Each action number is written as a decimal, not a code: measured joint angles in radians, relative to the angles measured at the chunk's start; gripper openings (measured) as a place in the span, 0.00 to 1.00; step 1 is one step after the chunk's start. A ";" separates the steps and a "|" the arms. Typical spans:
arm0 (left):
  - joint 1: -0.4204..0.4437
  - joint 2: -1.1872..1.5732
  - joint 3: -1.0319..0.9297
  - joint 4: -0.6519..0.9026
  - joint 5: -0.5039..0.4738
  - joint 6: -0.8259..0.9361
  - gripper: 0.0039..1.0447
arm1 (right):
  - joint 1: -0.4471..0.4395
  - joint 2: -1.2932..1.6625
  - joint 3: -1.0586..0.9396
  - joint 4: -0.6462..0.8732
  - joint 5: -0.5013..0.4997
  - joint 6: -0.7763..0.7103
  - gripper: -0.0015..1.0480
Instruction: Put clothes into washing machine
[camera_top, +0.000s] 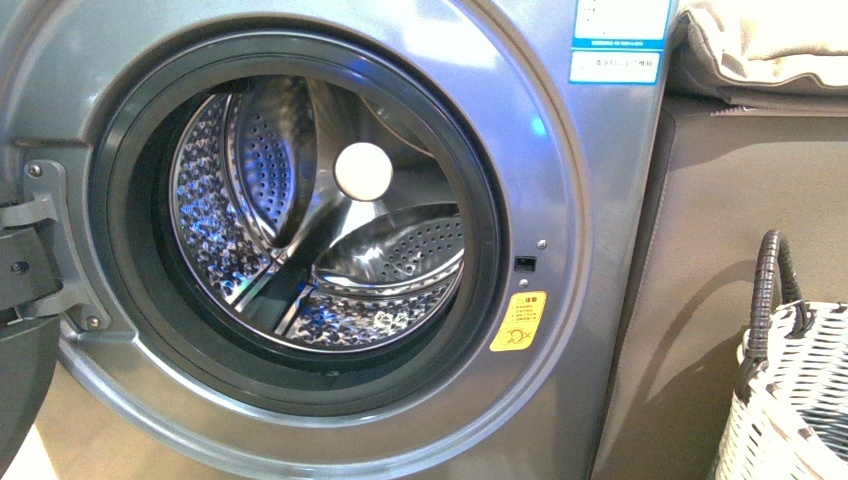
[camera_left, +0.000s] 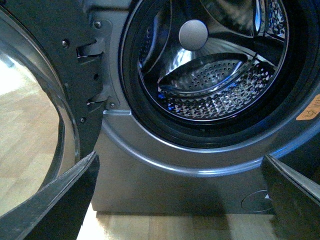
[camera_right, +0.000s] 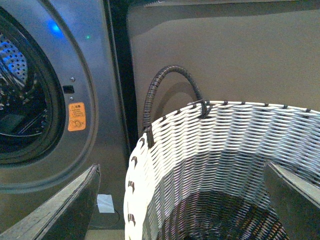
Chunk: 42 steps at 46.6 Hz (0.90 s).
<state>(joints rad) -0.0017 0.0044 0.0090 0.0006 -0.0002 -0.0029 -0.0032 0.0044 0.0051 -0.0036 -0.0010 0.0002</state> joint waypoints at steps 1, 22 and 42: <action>0.000 0.000 0.000 0.000 0.000 0.000 0.94 | 0.000 0.000 0.000 0.000 0.000 0.000 0.93; 0.000 0.000 0.000 0.000 0.000 0.000 0.94 | 0.000 0.000 0.000 0.000 0.000 0.000 0.93; 0.000 0.000 0.000 0.000 0.000 0.000 0.94 | 0.000 0.000 0.000 0.000 0.000 0.000 0.93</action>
<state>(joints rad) -0.0017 0.0044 0.0090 0.0006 -0.0002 -0.0029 -0.0032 0.0044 0.0051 -0.0036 -0.0010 0.0002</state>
